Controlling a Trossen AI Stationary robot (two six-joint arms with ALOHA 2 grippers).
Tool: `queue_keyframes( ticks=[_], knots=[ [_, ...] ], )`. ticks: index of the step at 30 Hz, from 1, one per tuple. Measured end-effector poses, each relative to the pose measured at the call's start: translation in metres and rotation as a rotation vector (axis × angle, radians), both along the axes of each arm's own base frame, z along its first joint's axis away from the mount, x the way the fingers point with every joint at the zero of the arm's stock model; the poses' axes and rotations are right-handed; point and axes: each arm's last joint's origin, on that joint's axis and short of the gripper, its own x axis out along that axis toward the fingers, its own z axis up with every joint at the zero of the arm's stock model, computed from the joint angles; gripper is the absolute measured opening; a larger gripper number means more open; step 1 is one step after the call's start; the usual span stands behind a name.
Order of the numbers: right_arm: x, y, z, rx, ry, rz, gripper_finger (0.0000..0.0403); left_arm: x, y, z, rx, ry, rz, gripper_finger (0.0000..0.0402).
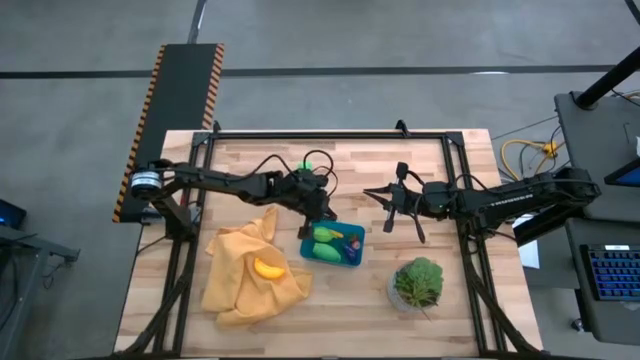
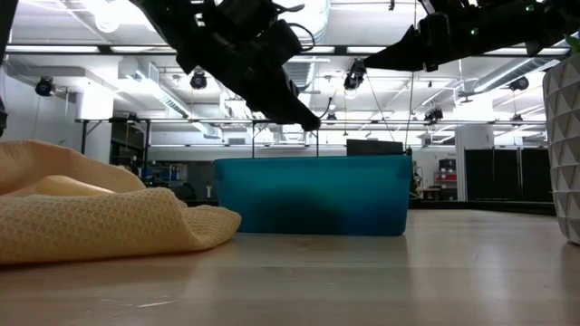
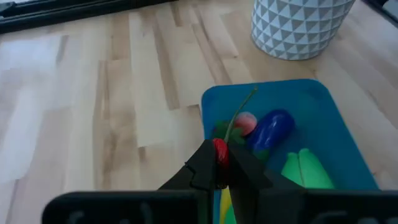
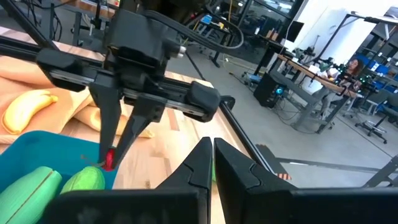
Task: Pick and placing Produce into tupperware
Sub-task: Put the red cherry into the blue bin
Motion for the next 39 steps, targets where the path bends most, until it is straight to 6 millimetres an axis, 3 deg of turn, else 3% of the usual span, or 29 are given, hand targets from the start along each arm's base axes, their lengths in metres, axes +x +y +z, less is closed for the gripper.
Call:
queue_keyframes(
  ticks=[13, 27, 39],
  knots=[
    [0.0, 0.0, 0.0, 0.003, -0.001, 0.0, 0.0009, 0.001, -0.017, -0.002, -0.066, 0.011, -0.001, 0.0008],
    [0.0, 0.0, 0.0, 0.003, -0.002, 0.001, 0.0009, 0.017, -0.017, -0.041, -0.087, 0.093, 0.02, 0.0008],
    [0.0, 0.0, 0.0, 0.004, -0.001, 0.002, 0.0009, 0.018, -0.017, -0.043, -0.088, 0.087, 0.017, 0.0014]
  ],
)
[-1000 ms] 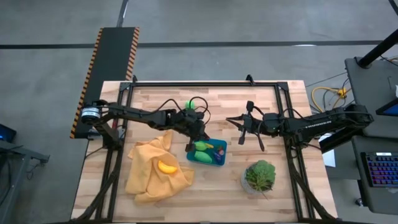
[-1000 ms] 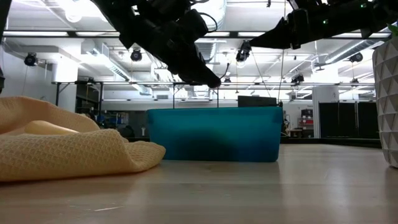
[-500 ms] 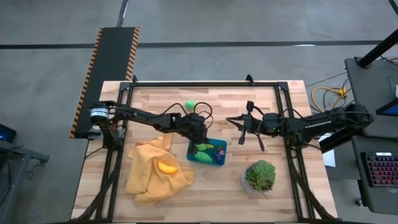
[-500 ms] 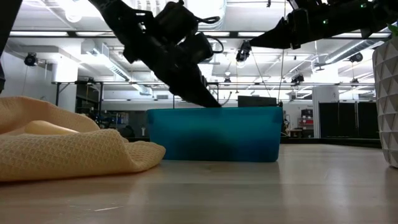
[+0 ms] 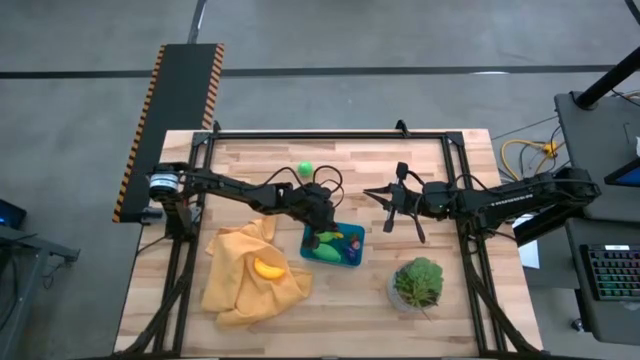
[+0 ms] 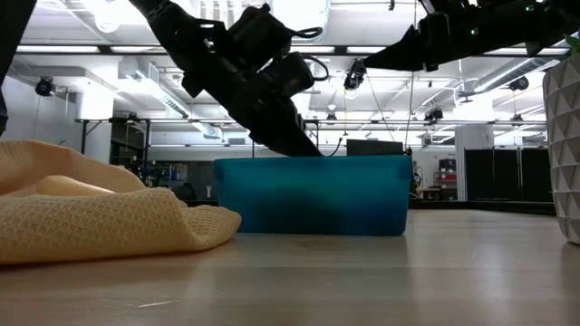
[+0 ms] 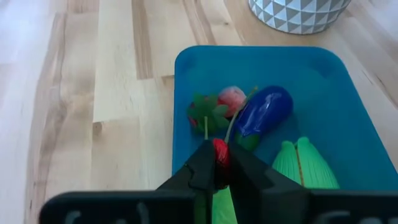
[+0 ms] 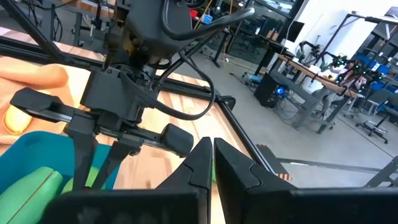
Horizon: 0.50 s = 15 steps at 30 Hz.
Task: Pick and placing Produce into tupperware
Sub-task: Put the red cherry into the blue bin, then put the pear into the blue bin
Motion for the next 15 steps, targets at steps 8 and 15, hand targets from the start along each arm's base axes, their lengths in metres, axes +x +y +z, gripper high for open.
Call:
queue_keyframes(
  ticks=[8, 15],
  knots=[
    [0.0, 0.0, 0.0, 0.0, 0.0, 0.0, 0.0009, -0.0003, 0.0001, -0.0005, 0.0, 0.002, 0.001, 0.0077],
    [0.0, 0.0, 0.0, 0.0, 0.0, 0.0, 0.0009, -0.0004, 0.0001, -0.0001, 0.0, 0.001, 0.0, 0.0117]
  ],
)
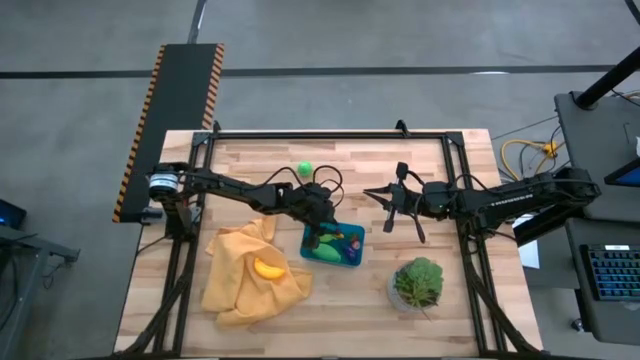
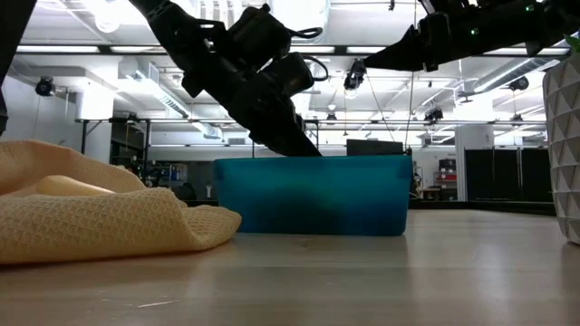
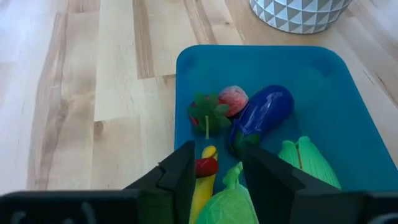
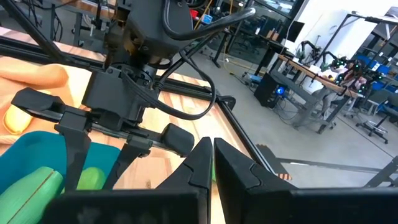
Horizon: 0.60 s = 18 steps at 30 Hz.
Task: Pick and placing Produce into tupperware
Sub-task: Put the pear into the blue bin
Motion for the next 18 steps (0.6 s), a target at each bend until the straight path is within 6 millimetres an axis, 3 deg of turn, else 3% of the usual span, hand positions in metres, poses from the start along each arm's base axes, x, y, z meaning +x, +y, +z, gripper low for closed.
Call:
queue_keyframes(
  ticks=[6, 14, 18],
  knots=[
    [0.0, 0.0, 0.0, 0.0, 0.0, 0.0, 0.0009, -0.001, 0.0, 0.01, 0.008, -0.02, -0.005, 0.012],
    [0.0, 0.0, 0.0, 0.0, 0.0, 0.0, 0.0009, -0.017, 0.007, 0.059, 0.165, -0.159, 0.072, 0.0121],
    [0.0, 0.0, 0.0, 0.0, 0.0, 0.0, 0.0009, -0.034, 0.018, 0.075, 0.206, -0.104, 0.14, 0.0136]
  ],
)
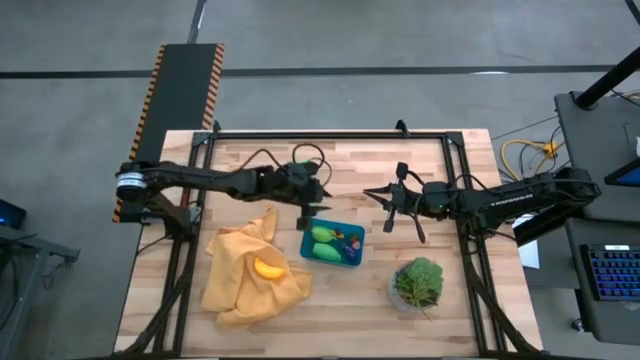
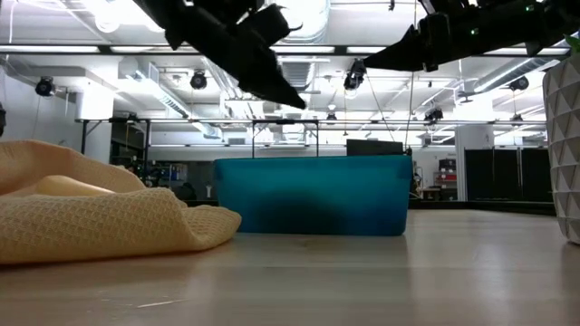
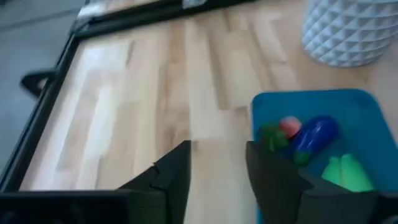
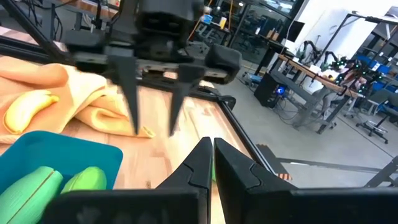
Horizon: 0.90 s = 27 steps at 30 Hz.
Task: Pick and placing Produce into tupperware
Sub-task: Put the pear into the blue bin
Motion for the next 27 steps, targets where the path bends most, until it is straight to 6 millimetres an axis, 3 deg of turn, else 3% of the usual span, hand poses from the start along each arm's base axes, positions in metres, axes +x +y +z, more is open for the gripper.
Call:
queue_keyframes(
  ticks=[6, 11, 13, 21, 27],
  knots=[
    [0.0, 0.0, 0.001, 0.0, -0.012, -0.001, 0.0009, -0.017, 0.024, 0.008, -0.087, 0.016, 0.28, 0.0239],
    [0.0, 0.0, 0.001, 0.001, -0.013, -0.002, 0.0009, -0.024, 0.05, 0.007, 0.03, 0.03, 0.653, 0.0341],
    [0.0, 0.0, 0.001, 0.001, -0.016, -0.001, 0.0009, -0.028, 0.061, 0.008, -0.007, 0.012, 0.731, 0.0365],
    [0.0, 0.0, 0.001, 0.008, -0.018, -0.001, 0.0009, -0.039, 0.094, 0.01, -0.317, -0.157, 1.028, 0.0381],
    [0.0, 0.0, 0.001, 0.008, -0.018, -0.001, 0.0009, -0.037, 0.105, -0.001, -0.365, -0.139, 1.091, 0.0381]
  ],
)
